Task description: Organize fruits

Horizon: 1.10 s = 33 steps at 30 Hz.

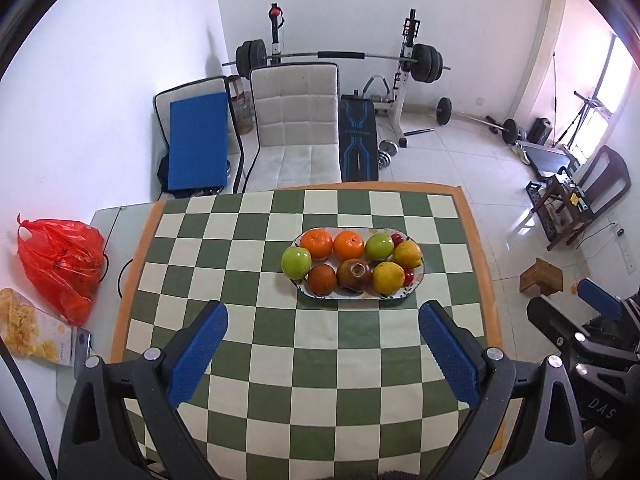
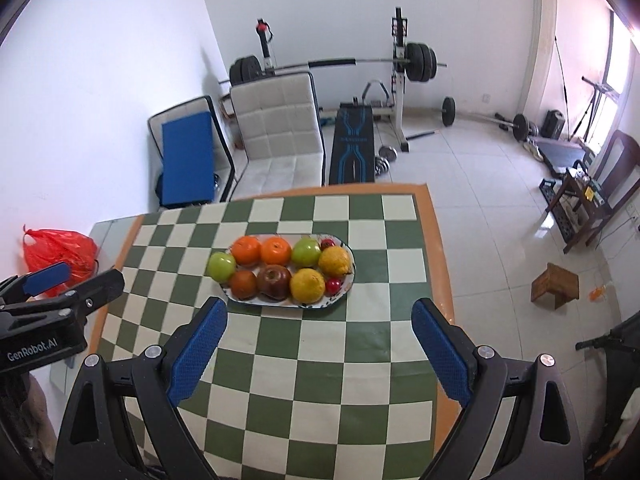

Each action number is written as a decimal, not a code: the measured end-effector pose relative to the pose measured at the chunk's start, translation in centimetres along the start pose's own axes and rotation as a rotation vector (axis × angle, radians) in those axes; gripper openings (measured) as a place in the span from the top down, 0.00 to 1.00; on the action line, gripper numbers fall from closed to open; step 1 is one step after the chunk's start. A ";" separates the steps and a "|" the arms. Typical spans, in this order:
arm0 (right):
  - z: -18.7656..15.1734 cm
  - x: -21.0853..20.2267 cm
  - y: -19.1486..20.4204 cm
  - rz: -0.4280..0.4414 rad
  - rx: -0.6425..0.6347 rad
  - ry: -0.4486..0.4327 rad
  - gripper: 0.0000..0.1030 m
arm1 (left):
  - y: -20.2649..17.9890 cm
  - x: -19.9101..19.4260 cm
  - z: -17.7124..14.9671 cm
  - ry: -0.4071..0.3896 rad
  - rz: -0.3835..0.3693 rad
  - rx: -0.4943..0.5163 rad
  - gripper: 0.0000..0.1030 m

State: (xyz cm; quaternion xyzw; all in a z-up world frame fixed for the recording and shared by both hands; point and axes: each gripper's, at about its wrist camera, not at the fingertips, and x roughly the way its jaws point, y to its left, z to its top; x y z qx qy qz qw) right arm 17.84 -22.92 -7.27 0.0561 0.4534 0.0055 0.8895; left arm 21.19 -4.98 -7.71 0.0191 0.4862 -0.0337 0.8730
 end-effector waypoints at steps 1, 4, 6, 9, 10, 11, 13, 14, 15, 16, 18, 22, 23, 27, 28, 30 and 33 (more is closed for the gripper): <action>-0.1 -1.1 0.1 0.009 0.005 -0.012 0.07 | 0.0 -0.5 -0.2 -0.003 -0.006 -0.003 0.05; -0.3 -3.3 0.5 0.017 0.006 -0.034 0.07 | -0.2 -2.0 -0.9 -0.020 -0.012 -0.002 0.05; -0.4 -4.7 0.7 0.012 -0.002 -0.052 0.05 | -0.2 -2.8 -1.3 -0.027 -0.022 -0.004 0.05; -0.7 -6.4 1.2 0.011 -0.013 -0.071 0.04 | -0.5 -3.7 -1.8 -0.038 -0.022 0.002 0.05; -0.8 -6.9 1.4 0.010 -0.019 -0.074 0.04 | -0.5 -4.0 -1.8 -0.041 -0.023 0.000 0.05; -1.0 -7.3 1.6 0.009 -0.022 -0.079 0.04 | -0.5 -4.2 -1.9 -0.042 -0.028 -0.004 0.05; -1.1 -8.0 1.8 0.011 -0.022 -0.082 0.04 | -0.4 -4.6 -2.1 -0.048 -0.030 -0.012 0.05; -1.3 -8.3 1.8 0.008 -0.020 -0.085 0.04 | -0.3 -4.8 -2.2 -0.051 -0.029 -0.015 0.05; -1.3 -8.4 1.9 0.005 -0.020 -0.087 0.04 | -0.3 -4.9 -2.3 -0.055 -0.028 -0.017 0.05; -1.3 -8.5 1.9 0.004 -0.017 -0.089 0.04 | -0.2 -5.0 -2.3 -0.058 -0.027 -0.018 0.05; -1.5 -8.7 1.8 0.002 -0.008 -0.091 0.04 | -0.2 -5.1 -2.3 -0.063 -0.022 -0.018 0.05; -1.5 -8.4 1.6 -0.003 0.000 -0.100 0.03 | -0.1 -4.7 -2.3 -0.069 -0.013 -0.021 0.05; -1.4 -8.2 1.6 -0.005 0.001 -0.102 0.03 | -0.1 -4.3 -2.2 -0.067 -0.013 -0.022 0.05; -1.1 -6.8 1.4 -0.008 0.011 -0.118 0.03 | 0.1 -3.1 -2.0 -0.074 -0.012 -0.035 0.02; -1.0 -6.2 1.4 -0.021 0.006 -0.128 0.03 | 0.1 -2.8 -1.9 -0.078 -0.006 -0.035 0.00; -0.8 -5.0 1.3 -0.028 0.006 -0.126 0.03 | 0.3 -2.0 -1.6 -0.080 0.011 -0.035 0.00; -0.6 -2.8 0.9 -0.031 0.015 -0.108 0.03 | 0.6 -0.5 -1.3 -0.080 0.033 -0.045 0.00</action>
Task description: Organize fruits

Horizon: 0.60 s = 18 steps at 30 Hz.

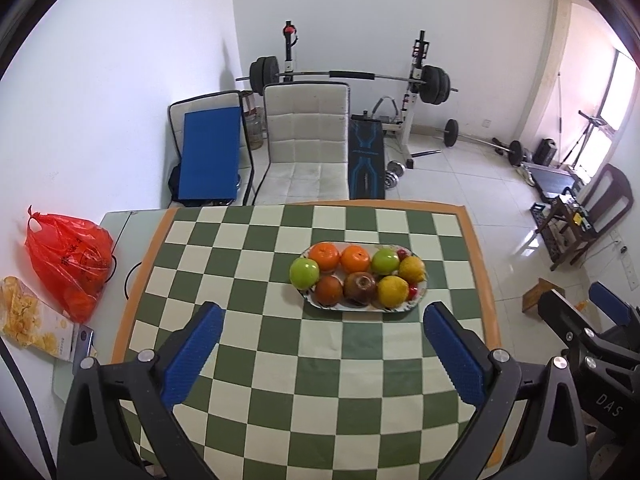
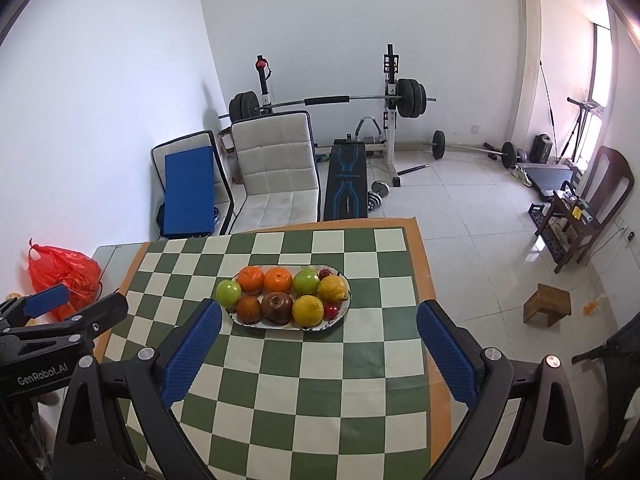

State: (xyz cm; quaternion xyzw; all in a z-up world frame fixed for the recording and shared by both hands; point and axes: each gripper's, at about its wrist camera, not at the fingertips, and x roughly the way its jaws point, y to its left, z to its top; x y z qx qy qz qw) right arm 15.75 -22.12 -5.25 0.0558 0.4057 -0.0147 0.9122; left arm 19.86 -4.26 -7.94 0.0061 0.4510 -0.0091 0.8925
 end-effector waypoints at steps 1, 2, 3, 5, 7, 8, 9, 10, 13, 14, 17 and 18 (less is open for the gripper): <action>0.0 0.8 -0.1 -0.001 0.002 0.006 0.03 | 0.1 0.7 0.0 -0.005 0.011 -0.003 0.00; 0.0 1.5 -0.2 -0.003 0.002 0.006 0.03 | 0.2 1.4 0.1 0.004 0.020 -0.002 0.00; -0.1 2.2 -0.3 -0.008 0.000 0.007 0.03 | 0.2 1.9 0.1 0.011 0.023 -0.005 0.00; -0.2 3.6 -0.5 -0.022 -0.002 0.013 0.03 | 0.4 3.3 0.1 0.017 0.038 -0.009 0.00; -0.5 5.3 -0.7 -0.027 -0.002 0.019 0.03 | 0.3 4.5 0.0 0.027 0.051 0.001 0.00; -0.6 6.1 -0.7 -0.033 -0.004 0.028 0.03 | 0.3 5.2 -0.1 0.028 0.067 0.007 0.00; -0.6 6.6 -0.8 -0.033 -0.003 0.034 0.03 | 0.3 5.7 -0.1 0.031 0.070 0.010 0.00; -0.8 7.6 -1.0 -0.032 -0.001 0.043 0.03 | 0.2 6.2 -0.2 0.037 0.070 0.014 0.00; -1.2 9.7 -1.2 -0.030 0.001 0.070 0.03 | 0.1 8.0 -0.3 0.059 0.084 0.024 0.00; -1.2 10.2 -1.3 -0.034 0.000 0.074 0.03 | 0.1 8.3 -0.4 0.064 0.088 0.026 0.00; -1.5 11.8 -1.6 -0.039 -0.002 0.094 0.03 | 0.0 9.4 -0.3 0.070 0.091 0.036 0.00; -1.6 12.5 -1.8 -0.044 -0.002 0.101 0.03 | 0.0 9.6 -0.3 0.068 0.087 0.039 0.00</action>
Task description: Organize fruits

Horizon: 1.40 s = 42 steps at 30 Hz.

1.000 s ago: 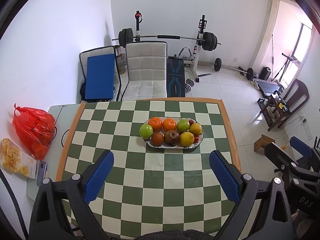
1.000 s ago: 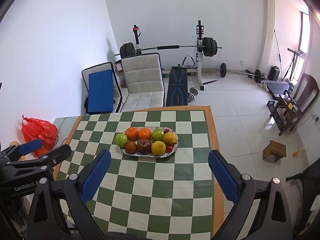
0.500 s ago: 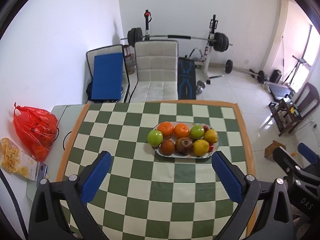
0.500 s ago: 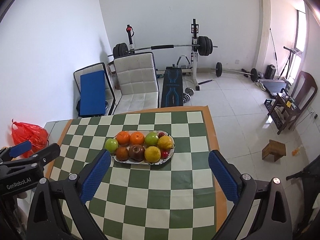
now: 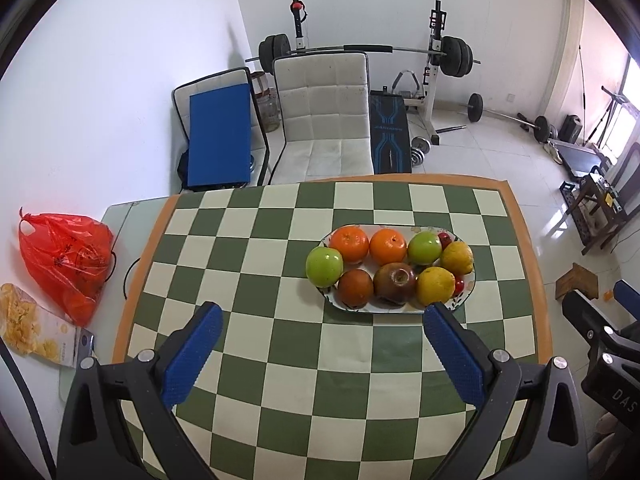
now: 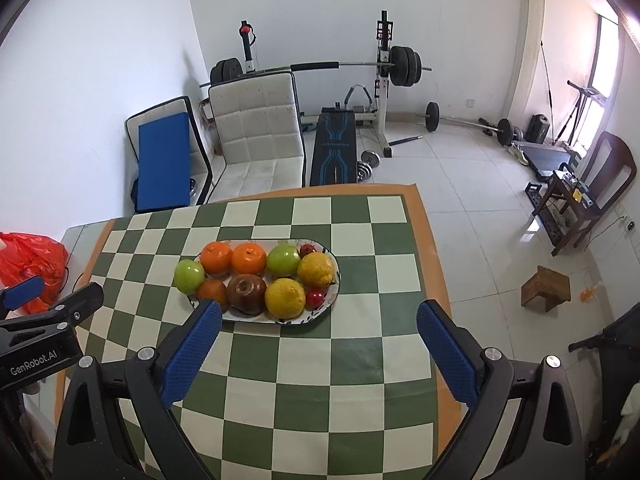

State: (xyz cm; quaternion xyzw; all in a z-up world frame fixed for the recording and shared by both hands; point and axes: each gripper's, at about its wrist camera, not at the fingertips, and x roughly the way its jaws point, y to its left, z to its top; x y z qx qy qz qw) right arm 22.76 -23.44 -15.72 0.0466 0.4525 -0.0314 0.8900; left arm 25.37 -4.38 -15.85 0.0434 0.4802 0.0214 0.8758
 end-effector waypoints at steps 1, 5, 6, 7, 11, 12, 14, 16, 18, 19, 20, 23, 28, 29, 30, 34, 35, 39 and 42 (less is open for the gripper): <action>0.0 0.4 -0.1 -0.002 0.000 0.006 0.03 | 0.0 0.2 0.0 -0.004 0.004 0.003 0.00; 0.1 1.3 -0.2 -0.002 -0.007 0.014 0.03 | 0.0 1.0 0.0 0.006 -0.004 0.000 0.00; 0.1 1.4 -0.1 -0.001 -0.010 0.015 0.03 | 0.0 1.1 -0.1 0.007 -0.004 -0.001 0.00; 0.2 1.4 -0.1 0.000 -0.012 0.016 0.03 | 0.1 1.2 -0.1 0.010 -0.003 -0.002 0.00; 0.2 1.5 0.1 0.004 -0.016 0.021 0.03 | 0.1 1.5 -0.3 0.020 -0.009 -0.010 0.00; 0.2 1.4 0.1 0.004 -0.016 0.019 0.03 | 0.1 1.5 -0.3 0.019 -0.010 -0.008 0.00; 0.1 1.5 0.1 0.004 -0.017 0.020 0.03 | 0.1 1.5 -0.3 0.020 -0.011 -0.009 0.00; 0.2 1.5 0.2 0.005 -0.019 0.021 0.03 | 0.1 1.6 -0.3 0.019 -0.010 -0.006 0.00; 0.1 1.6 0.2 0.002 -0.023 0.020 0.03 | 0.1 1.6 -0.3 0.020 -0.012 -0.008 0.00; 0.1 1.7 0.3 0.003 -0.022 0.020 0.03 | 0.1 1.6 -0.3 0.020 -0.013 -0.010 0.00; 0.1 1.6 0.3 0.004 -0.021 0.021 0.03 | 0.2 1.5 -0.3 0.019 -0.012 -0.010 0.00; 0.0 1.7 0.3 0.003 -0.025 0.022 0.03 | 0.2 1.5 -0.5 0.016 -0.016 -0.014 0.00; -0.3 1.5 0.1 0.000 -0.031 0.023 0.03 | 0.3 1.3 -0.8 0.010 -0.007 -0.016 0.00; -0.2 1.5 0.1 0.000 -0.030 0.022 0.03 | 0.3 1.3 -0.8 0.009 -0.009 -0.016 0.00; -0.2 1.5 0.1 0.003 -0.029 0.023 0.03 | 0.2 1.4 -0.8 0.008 -0.006 -0.014 0.00; -0.4 1.5 0.0 0.005 -0.031 0.023 0.03 | 0.4 1.2 -0.8 0.003 -0.007 -0.017 0.00; -0.4 1.5 0.1 0.005 -0.030 0.024 0.03 | 0.5 1.0 -0.9 -0.001 -0.010 -0.017 0.00; -0.7 1.3 0.0 0.008 -0.029 0.021 0.03 | 0.4 0.7 -1.0 -0.003 -0.013 -0.016 0.00; -0.9 1.0 0.1 0.015 -0.034 0.017 0.03 | 0.3 0.5 -1.2 -0.004 -0.020 -0.015 0.00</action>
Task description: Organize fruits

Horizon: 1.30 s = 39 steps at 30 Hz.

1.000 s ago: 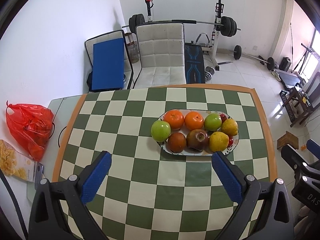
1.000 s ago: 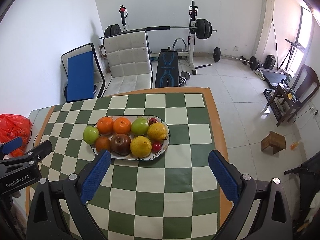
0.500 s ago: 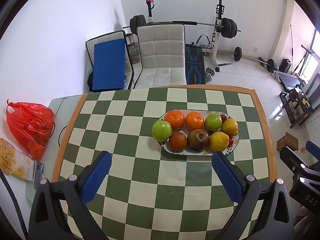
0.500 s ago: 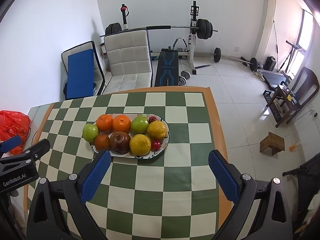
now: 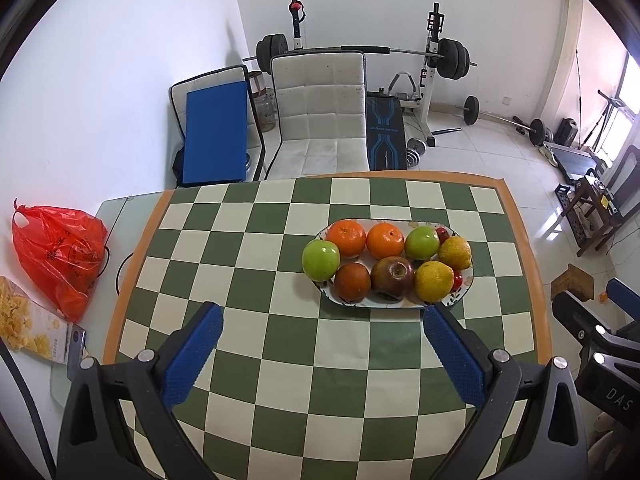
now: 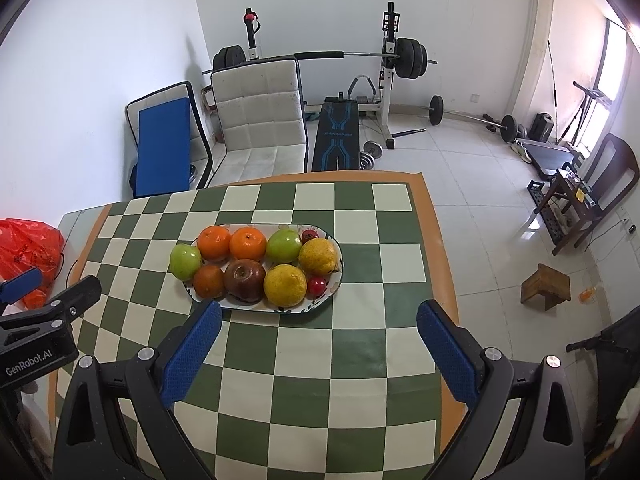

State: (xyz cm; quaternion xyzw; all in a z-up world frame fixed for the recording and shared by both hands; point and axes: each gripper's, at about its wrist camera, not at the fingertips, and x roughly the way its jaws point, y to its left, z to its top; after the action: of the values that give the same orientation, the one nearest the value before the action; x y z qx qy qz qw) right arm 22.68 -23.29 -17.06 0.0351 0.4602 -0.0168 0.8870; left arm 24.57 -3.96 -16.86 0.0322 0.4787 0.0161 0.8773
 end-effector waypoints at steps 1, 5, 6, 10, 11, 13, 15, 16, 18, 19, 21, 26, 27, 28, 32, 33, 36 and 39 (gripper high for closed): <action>-0.2 -0.2 -0.1 0.003 0.001 -0.003 0.03 | 0.0 -0.1 0.0 -0.001 -0.002 0.000 0.00; -0.1 -0.8 0.0 0.001 -0.009 -0.013 0.03 | -0.1 -0.4 0.0 -0.006 -0.006 0.002 0.00; 0.3 -1.0 0.1 0.001 -0.012 -0.014 0.03 | -0.1 -0.5 0.0 -0.008 -0.007 0.001 0.00; 0.4 -1.4 0.0 0.000 -0.015 -0.020 0.03 | -0.1 -0.6 0.1 -0.013 -0.011 0.000 0.00; 0.6 -1.5 0.0 0.001 -0.015 -0.021 0.03 | -0.1 -0.7 0.2 -0.013 -0.013 0.000 0.00; 0.6 -1.4 0.0 0.001 -0.015 -0.020 0.03 | -0.2 -0.7 0.3 -0.018 -0.010 0.005 0.00; 0.7 -1.4 0.0 0.001 -0.015 -0.020 0.03 | -0.2 -0.9 0.3 -0.023 -0.008 0.008 0.00; 0.7 -1.4 0.0 0.001 -0.017 -0.018 0.03 | -0.2 -0.9 0.3 -0.022 -0.009 0.006 0.00; 0.6 -1.5 -0.1 0.002 -0.017 -0.017 0.03 | -0.3 -0.9 0.3 -0.022 -0.008 0.007 0.00; 0.6 -1.5 0.0 0.000 -0.018 -0.017 0.03 | -0.2 -0.9 0.3 -0.021 -0.008 0.006 0.00; 0.6 -1.6 -0.1 0.002 -0.016 -0.021 0.03 | -0.3 -0.9 0.3 -0.022 -0.007 0.006 0.00; 0.9 -1.6 -0.1 0.004 -0.014 -0.022 0.03 | -0.3 -0.9 0.3 -0.023 -0.008 0.007 0.00; 0.9 -1.5 -0.1 0.004 -0.015 -0.021 0.03 | -0.2 -0.9 0.3 -0.022 -0.007 0.006 0.00; 1.0 -1.5 -0.1 0.005 -0.013 -0.020 0.03 | -0.2 -0.9 0.2 -0.022 -0.007 0.005 0.00; 1.1 -1.5 -0.1 0.005 -0.016 -0.020 0.03 | -0.3 -0.9 0.2 -0.024 -0.008 0.005 0.00; 1.1 -1.5 -0.1 0.006 -0.016 -0.020 0.03 | -0.3 -0.9 0.2 -0.022 -0.007 0.005 0.00; 1.0 -1.5 0.0 0.005 -0.015 -0.021 0.03 | -0.3 -0.9 0.2 -0.023 -0.008 0.005 0.00; 1.1 -1.5 -0.1 0.003 -0.018 -0.023 0.03 | -0.3 -0.9 0.2 -0.026 -0.006 0.006 0.00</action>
State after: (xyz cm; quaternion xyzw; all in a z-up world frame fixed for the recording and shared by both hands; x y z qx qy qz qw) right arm 22.67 -23.44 -15.21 0.0278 0.4502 -0.0117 0.8924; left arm 24.23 -4.32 -15.99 0.0335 0.4675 0.0115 0.8833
